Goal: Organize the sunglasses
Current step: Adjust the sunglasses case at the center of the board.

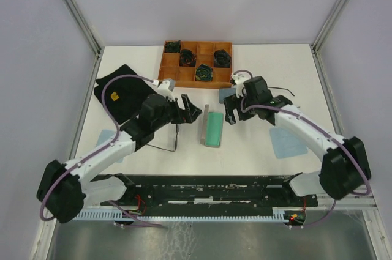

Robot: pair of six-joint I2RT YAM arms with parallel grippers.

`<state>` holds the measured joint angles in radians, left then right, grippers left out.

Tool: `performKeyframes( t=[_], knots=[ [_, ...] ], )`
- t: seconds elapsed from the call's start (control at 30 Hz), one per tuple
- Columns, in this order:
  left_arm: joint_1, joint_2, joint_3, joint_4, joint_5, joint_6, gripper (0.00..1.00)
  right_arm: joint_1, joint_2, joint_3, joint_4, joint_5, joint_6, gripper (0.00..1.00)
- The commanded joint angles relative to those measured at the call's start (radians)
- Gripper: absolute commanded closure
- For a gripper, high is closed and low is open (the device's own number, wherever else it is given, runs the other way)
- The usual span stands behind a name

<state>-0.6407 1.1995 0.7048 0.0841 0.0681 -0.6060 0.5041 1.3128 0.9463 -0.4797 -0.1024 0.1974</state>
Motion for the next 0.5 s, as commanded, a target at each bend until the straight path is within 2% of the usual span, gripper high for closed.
performKeyframes(
  t=[0.0,0.13,0.27,0.47],
  knots=[
    [0.006,-0.173,0.062,-0.182,-0.127,0.091,0.05,0.002,0.165,0.152,0.032,-0.145,-0.166,0.11],
    [0.006,-0.308,0.062,-0.297,-0.195,0.107,0.08,0.001,0.314,0.261,0.019,-0.179,-0.203,0.25],
    [0.006,-0.407,0.066,-0.380,-0.240,0.123,0.09,0.001,0.470,0.380,-0.035,-0.197,-0.259,0.33],
    [0.006,-0.456,0.078,-0.437,-0.269,0.149,0.13,0.001,0.617,0.501,-0.083,-0.230,-0.292,0.44]
  ],
)
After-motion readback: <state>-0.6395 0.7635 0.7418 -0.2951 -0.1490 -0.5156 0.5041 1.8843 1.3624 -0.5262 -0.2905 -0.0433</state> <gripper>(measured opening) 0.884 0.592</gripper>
